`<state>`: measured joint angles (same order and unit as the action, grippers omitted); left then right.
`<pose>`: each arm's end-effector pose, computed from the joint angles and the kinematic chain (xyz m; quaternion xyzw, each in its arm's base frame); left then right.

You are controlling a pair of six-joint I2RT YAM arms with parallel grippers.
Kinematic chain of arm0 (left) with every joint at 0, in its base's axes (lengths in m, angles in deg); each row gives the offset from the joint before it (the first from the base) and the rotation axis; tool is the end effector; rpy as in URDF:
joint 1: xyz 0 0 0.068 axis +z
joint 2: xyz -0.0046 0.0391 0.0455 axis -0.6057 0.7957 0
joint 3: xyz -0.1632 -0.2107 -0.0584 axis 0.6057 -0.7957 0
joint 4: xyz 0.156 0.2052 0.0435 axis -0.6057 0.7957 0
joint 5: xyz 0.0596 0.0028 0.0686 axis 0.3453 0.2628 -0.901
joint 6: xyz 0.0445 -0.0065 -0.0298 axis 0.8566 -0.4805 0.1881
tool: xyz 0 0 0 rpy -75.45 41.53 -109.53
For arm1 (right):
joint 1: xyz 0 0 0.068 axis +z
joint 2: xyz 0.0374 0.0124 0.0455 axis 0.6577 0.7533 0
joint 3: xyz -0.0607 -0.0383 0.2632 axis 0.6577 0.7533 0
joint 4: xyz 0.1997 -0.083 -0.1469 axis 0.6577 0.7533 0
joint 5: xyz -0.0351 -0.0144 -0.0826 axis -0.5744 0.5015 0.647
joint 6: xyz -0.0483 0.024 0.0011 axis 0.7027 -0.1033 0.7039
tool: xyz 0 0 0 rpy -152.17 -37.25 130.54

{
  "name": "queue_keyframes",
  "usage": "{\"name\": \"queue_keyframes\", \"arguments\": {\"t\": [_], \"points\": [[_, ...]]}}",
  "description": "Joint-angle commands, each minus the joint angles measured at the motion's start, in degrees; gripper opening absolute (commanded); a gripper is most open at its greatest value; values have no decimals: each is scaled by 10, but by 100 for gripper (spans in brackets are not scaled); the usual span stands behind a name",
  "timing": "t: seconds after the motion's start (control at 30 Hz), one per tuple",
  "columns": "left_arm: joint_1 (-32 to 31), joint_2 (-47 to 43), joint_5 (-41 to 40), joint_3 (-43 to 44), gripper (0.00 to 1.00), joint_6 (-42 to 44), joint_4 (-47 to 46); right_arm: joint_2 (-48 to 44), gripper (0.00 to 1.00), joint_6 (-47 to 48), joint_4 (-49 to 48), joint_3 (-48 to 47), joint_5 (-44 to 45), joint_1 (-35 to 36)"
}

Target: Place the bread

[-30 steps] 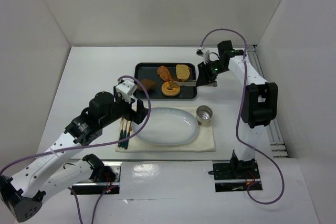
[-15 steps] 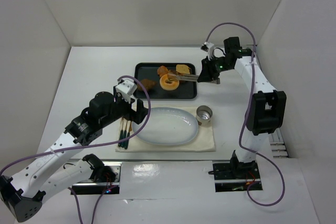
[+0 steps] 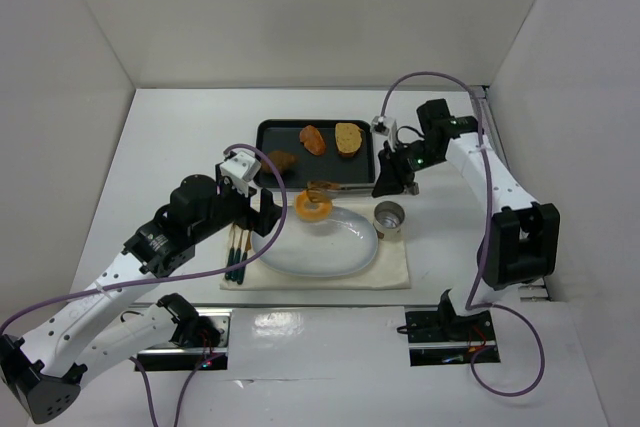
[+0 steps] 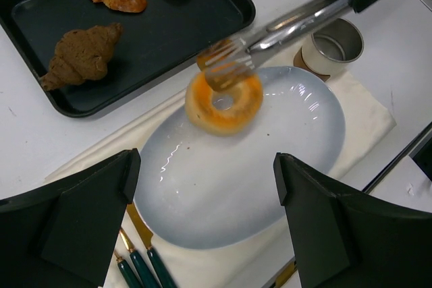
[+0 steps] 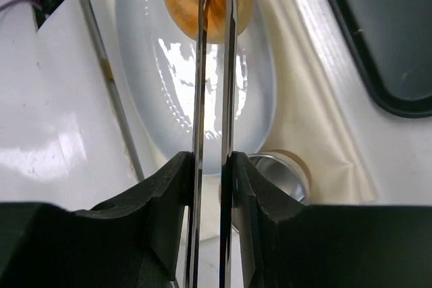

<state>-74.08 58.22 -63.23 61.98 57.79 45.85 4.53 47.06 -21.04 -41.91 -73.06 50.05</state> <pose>0.1477 -0.1114 0.3304 0.1692 0.7825 -0.2601 0.5398 0.2945 0.0741 0.2934 -0.4302 0.7858 0.3677 0.2495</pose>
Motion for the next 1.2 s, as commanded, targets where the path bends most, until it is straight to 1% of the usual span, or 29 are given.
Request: {"name": "queue_keyframes", "arguments": {"t": [0.0,0.17,0.27,0.3,0.4,0.43,0.5,0.53,0.67,0.73,0.8,0.97,1.17], "points": [[2,-10,-10,1,100,15,-21,-35,0,30,34,27,-22,26],[2,-10,-10,1,100,15,-21,-63,0,17,-14,82,14,58],[2,-10,-15,1,100,15,-21,-63,0,3,-32,100,32,75],[2,-10,-15,1,100,15,-21,-63,1,-4,-41,108,32,75],[2,-10,-15,1,100,15,-21,-68,8,-11,-59,120,45,80],[2,-10,-15,1,100,15,-21,-68,17,-11,-59,120,45,80],[2,-10,-15,1,100,15,-21,-74,25,-17,-65,120,50,80],[2,-10,-15,1,100,15,-21,-74,34,-17,-65,120,50,80],[2,-10,-15,1,100,15,-21,-80,48,-17,-71,125,62,80],[2,-15,-15,1,100,15,-21,-85,52,-23,-71,125,62,80],[2,-15,-15,1,100,15,-21,-91,54,-23,-76,125,62,80],[2,-15,-15,1,100,15,-21,-96,54,-23,-71,120,62,80],[2,-15,-15,1,100,15,-21,-132,54,-28,-65,93,62,74]]}}
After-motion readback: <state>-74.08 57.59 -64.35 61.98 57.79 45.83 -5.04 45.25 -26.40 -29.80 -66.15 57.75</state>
